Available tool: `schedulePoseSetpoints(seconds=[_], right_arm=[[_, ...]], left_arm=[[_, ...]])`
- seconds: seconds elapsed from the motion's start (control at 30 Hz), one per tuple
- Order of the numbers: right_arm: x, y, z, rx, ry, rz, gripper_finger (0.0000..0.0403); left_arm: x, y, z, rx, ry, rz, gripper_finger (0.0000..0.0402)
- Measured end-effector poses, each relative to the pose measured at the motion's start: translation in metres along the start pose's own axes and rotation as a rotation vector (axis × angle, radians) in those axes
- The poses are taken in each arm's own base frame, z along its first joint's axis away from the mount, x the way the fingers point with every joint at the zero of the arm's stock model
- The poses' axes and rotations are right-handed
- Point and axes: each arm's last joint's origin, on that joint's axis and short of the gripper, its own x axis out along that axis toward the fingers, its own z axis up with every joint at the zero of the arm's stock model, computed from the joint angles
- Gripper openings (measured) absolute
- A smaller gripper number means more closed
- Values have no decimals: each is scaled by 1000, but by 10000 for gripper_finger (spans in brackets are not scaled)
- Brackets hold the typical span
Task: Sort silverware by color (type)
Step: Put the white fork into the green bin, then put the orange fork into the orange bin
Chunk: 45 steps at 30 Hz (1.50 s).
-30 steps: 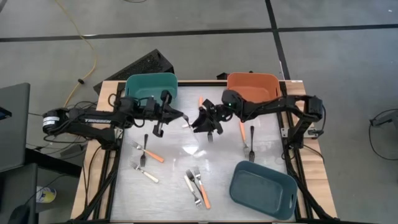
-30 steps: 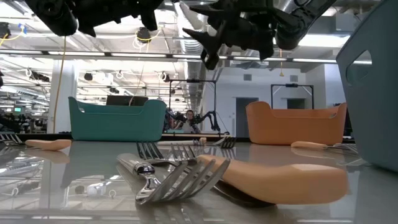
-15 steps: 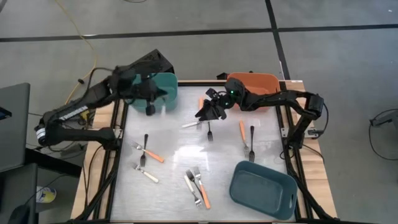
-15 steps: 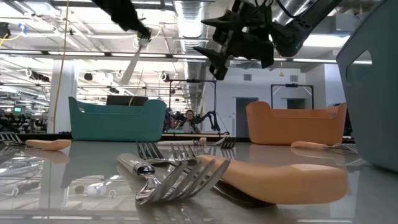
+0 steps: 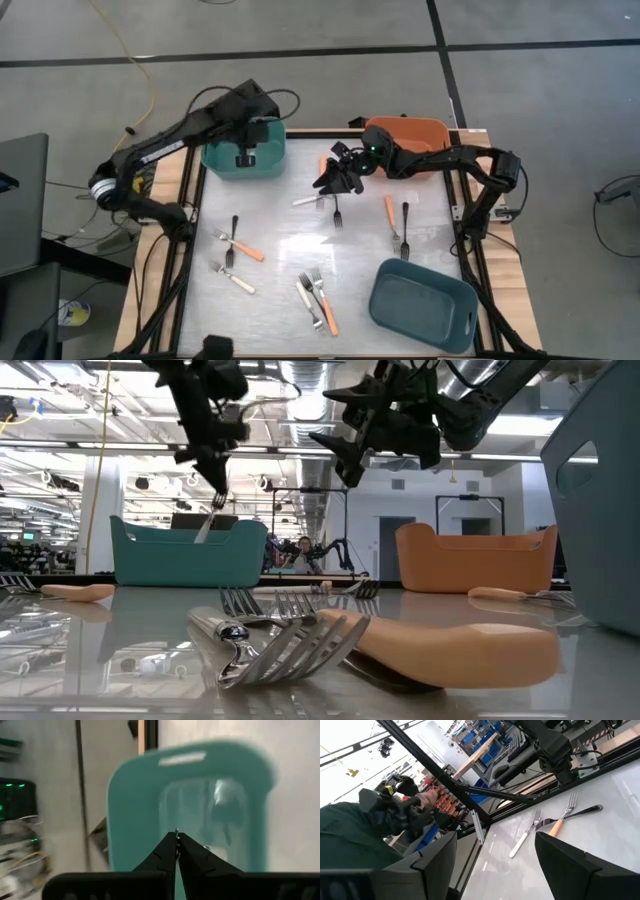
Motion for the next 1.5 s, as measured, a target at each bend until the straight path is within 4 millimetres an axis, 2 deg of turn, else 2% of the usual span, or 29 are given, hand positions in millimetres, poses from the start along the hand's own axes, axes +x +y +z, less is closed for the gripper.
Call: schedulePoseSetpoints(seconds=[0.2, 0.37, 0.63, 0.73, 0.9, 1.0, 1.13, 1.3, 1.43, 1.5], right_arm=[[4, 6, -1, -7, 10, 17, 291], [3, 20, 3, -56, 14, 29, 291], [-11, 41, 8, -142, 24, -83, 291], [-14, 51, 7, -214, 27, -183, 291], [-16, 64, -3, -263, 87, -349, 291], [-17, 72, -10, -244, 134, -395, 291], [-20, 88, -21, -197, 209, -470, 291], [-25, 103, -46, -86, 381, -600, 291], [-32, 113, -64, 79, 474, -738, 291], [-36, 116, -73, 189, 500, -844, 291]], left_arm=[[41, -5, -6, 145, 220, -55, 0], [60, -10, -7, 174, 300, -100, 0], [61, -14, -1, 149, 262, -115, 6], [59, -15, 0, 144, 236, -128, 27], [58, -14, -1, 71, 260, -97, 85], [47, -11, -2, -21, 254, -55, 119], [14, -6, -5, -167, 121, -51, 148], [-40, -5, -6, -447, -276, -216, 155], [-60, -21, -2, -512, -604, -430, 155], [-62, -34, 1, -484, -675, -470, 155]])
